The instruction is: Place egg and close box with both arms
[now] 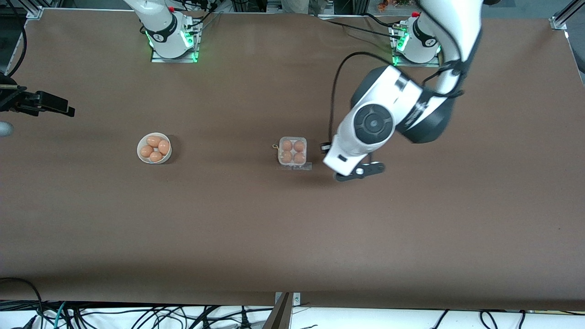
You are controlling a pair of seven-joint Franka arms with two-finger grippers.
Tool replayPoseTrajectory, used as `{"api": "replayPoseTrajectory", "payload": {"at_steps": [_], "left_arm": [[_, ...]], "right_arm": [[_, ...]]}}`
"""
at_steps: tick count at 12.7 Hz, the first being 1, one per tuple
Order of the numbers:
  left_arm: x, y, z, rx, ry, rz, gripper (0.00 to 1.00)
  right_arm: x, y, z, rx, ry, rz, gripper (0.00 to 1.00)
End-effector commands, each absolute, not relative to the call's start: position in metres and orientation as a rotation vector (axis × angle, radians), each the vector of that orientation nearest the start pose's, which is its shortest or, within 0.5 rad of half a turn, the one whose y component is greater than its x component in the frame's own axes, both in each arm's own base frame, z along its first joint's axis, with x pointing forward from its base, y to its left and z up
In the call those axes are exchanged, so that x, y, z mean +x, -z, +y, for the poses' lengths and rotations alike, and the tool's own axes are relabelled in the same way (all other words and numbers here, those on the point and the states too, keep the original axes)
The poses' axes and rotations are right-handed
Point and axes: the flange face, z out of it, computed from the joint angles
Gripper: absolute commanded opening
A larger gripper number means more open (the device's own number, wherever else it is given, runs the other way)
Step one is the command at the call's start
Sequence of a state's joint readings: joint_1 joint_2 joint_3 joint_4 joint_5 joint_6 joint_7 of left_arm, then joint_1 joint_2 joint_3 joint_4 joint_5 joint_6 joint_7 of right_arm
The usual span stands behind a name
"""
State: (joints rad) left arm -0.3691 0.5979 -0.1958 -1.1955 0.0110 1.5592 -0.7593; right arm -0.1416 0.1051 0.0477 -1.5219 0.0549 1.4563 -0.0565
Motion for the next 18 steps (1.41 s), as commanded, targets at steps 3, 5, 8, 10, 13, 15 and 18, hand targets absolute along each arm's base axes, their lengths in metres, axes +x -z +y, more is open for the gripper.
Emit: {"api": "replayPoseTrajectory", "payload": {"at_steps": [3,5,8,10,13,15,18], "left_arm": [[0.666,-0.480,-0.217,-3.046,-0.250,-0.148,1.00],[0.677,-0.497,-0.171,-3.031,-0.198,-0.113,1.00],[0.684,-0.531,-0.092,-3.047,-0.138,-0.045,1.00],[0.678,-0.551,-0.056,-3.051,-0.110,0.010,1.00],[0.651,-0.571,-0.031,-3.028,-0.101,-0.002,1.00],[0.627,-0.595,-0.008,-3.083,-0.047,-0.090,1.00],[0.601,-0.615,-0.001,-3.083,-0.029,-0.103,1.00]], "right_arm": [[0.563,-0.595,-0.045,-3.049,-0.232,0.041,1.00],[0.562,-0.596,-0.045,-3.051,-0.237,0.038,1.00],[0.555,-0.606,-0.045,-3.064,-0.233,0.033,1.00],[0.553,-0.609,-0.044,-3.065,-0.228,0.036,1.00],[0.553,-0.606,-0.045,-3.064,-0.237,0.040,1.00],[0.553,-0.606,-0.045,-3.065,-0.240,0.038,1.00],[0.553,-0.606,-0.044,-3.065,-0.243,0.040,1.00]]}}
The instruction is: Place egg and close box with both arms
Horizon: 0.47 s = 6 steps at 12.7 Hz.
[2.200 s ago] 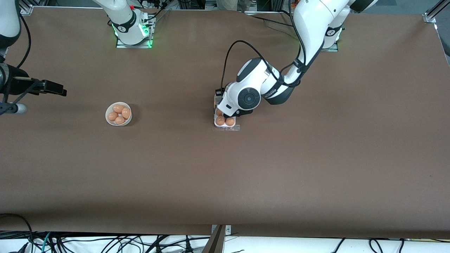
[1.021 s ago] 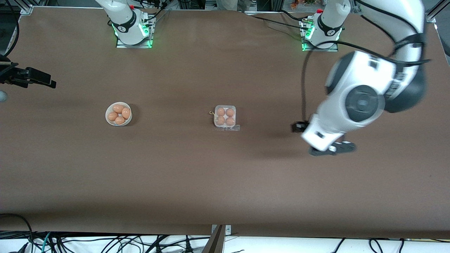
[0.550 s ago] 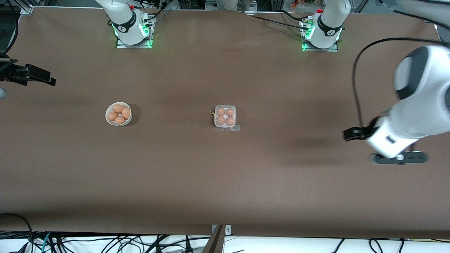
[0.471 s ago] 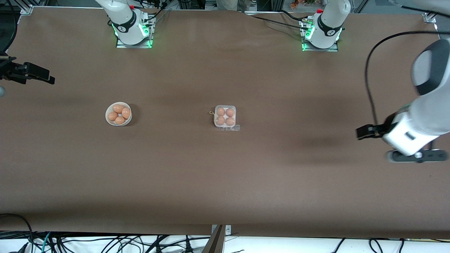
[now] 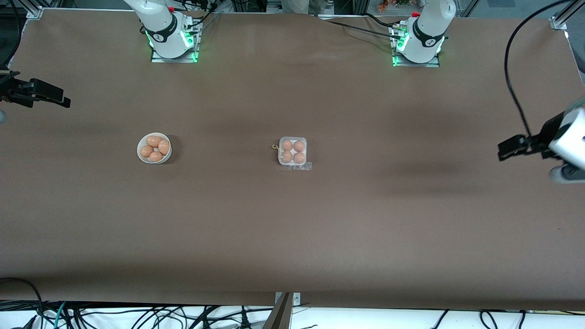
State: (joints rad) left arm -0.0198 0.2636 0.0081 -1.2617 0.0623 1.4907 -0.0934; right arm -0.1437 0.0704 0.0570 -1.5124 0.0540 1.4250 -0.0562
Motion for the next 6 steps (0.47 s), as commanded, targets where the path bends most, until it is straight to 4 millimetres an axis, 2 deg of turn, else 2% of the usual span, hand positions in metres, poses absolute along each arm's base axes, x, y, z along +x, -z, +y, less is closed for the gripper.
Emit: {"api": "replayPoseTrajectory", "payload": {"at_steps": [1,2,3,6], "left_arm": [[0.595,-0.607,-0.002,-3.084,-0.060,-0.098,1.00],[0.590,-0.595,-0.004,-3.085,-0.086,-0.089,1.00],[0.583,-0.593,-0.008,-3.087,-0.077,-0.077,1.00],[0.570,-0.606,-0.014,-3.145,-0.065,-0.080,1.00]], "right_arm": [[0.552,-0.606,-0.044,-3.065,-0.245,0.040,1.00],[0.552,-0.607,-0.044,-3.066,-0.240,0.038,1.00],[0.552,-0.607,-0.045,-3.067,-0.241,0.041,1.00],[0.553,-0.605,-0.045,-3.068,-0.245,0.039,1.00]]}}
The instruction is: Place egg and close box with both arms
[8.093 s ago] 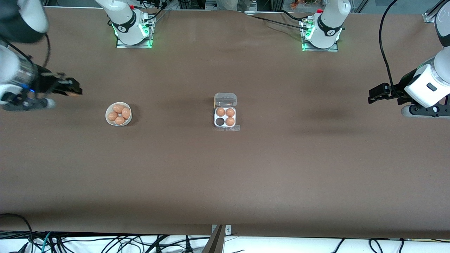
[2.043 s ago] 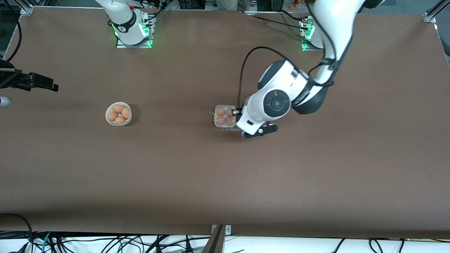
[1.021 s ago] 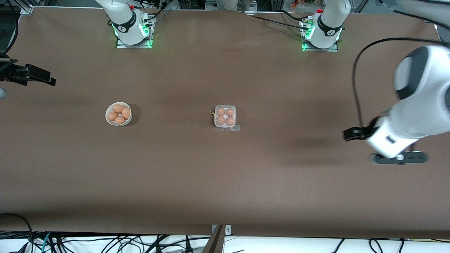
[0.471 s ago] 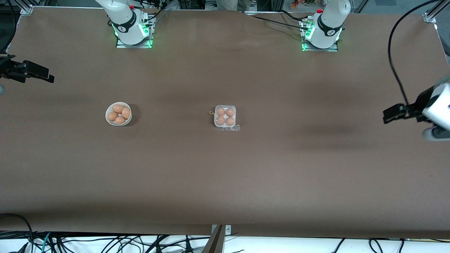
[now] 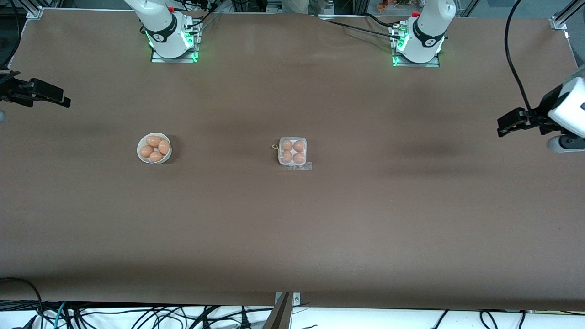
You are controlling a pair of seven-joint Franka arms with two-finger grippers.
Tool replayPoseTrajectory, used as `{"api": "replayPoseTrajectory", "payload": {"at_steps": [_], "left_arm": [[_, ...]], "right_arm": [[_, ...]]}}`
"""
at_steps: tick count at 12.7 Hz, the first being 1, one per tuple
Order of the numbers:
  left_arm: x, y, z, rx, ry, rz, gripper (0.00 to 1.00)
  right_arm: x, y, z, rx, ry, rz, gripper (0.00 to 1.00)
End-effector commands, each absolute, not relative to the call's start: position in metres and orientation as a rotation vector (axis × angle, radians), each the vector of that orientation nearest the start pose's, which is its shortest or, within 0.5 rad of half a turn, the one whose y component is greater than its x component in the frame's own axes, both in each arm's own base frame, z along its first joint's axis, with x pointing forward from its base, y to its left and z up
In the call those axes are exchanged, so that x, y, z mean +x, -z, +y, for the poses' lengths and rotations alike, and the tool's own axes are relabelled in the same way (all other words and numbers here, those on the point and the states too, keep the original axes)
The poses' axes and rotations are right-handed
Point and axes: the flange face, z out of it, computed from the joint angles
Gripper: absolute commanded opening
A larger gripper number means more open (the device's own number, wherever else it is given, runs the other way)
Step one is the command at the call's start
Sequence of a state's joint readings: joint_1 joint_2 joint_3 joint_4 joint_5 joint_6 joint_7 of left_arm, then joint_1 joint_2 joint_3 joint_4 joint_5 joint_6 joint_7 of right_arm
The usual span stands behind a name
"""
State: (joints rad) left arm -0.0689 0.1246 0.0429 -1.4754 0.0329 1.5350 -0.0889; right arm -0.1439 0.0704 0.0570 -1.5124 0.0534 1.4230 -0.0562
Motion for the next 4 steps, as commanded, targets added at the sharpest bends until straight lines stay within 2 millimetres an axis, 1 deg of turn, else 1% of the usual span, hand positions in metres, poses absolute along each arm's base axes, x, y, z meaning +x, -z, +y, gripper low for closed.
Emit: {"api": "replayPoseTrajectory", "payload": {"at_steps": [1,4], "left_arm": [[0.5682,-0.6083,-0.0134,-3.153,-0.061,-0.082,1.00],[0.5678,-0.5995,-0.0142,-3.174,-0.095,-0.086,1.00]], "right_arm": [[0.5526,-0.6060,-0.0448,-3.068,-0.243,0.039,1.00],[0.5520,-0.6061,-0.0456,-3.068,-0.243,0.039,1.00]]}}
